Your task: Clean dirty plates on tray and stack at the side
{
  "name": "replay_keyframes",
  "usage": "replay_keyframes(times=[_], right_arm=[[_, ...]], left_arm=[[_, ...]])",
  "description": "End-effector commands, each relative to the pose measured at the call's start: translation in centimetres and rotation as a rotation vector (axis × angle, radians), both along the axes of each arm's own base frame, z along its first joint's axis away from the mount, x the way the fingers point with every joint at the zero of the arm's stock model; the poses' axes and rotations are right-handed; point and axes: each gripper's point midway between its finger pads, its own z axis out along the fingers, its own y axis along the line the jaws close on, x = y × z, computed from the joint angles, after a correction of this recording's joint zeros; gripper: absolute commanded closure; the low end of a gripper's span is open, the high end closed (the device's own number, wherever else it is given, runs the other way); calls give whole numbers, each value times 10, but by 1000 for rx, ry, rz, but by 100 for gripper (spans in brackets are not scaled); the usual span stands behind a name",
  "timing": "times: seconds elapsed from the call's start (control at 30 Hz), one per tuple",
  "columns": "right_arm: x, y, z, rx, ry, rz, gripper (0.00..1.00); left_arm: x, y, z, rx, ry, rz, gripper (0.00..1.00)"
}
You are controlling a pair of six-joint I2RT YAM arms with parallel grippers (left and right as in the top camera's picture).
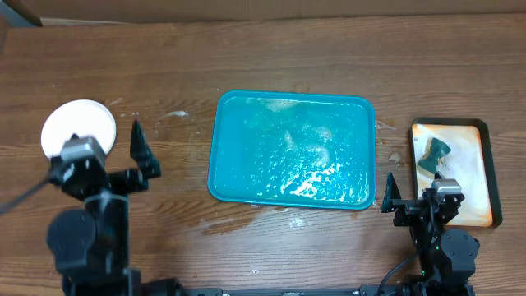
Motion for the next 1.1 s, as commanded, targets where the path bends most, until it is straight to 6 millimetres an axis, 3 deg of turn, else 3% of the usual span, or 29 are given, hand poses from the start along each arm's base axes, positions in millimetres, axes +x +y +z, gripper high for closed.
replay_keyframes(times=[0.0, 0.2, 0.5, 1.07], right_arm=[[0, 1, -1, -8, -7, 5, 0], [0, 1, -1, -8, -7, 5, 0], [0, 1, -1, -8, -7, 5, 0], [0, 1, -1, -8, -7, 5, 0]], left_arm=[[-17, -3, -17, -19, -46, -20, 0], [-39, -5, -37, -10, -100, -16, 0], [-51, -8, -71, -24, -123, -17, 0], [-31, -6, -163, -94, 89, -24, 0]])
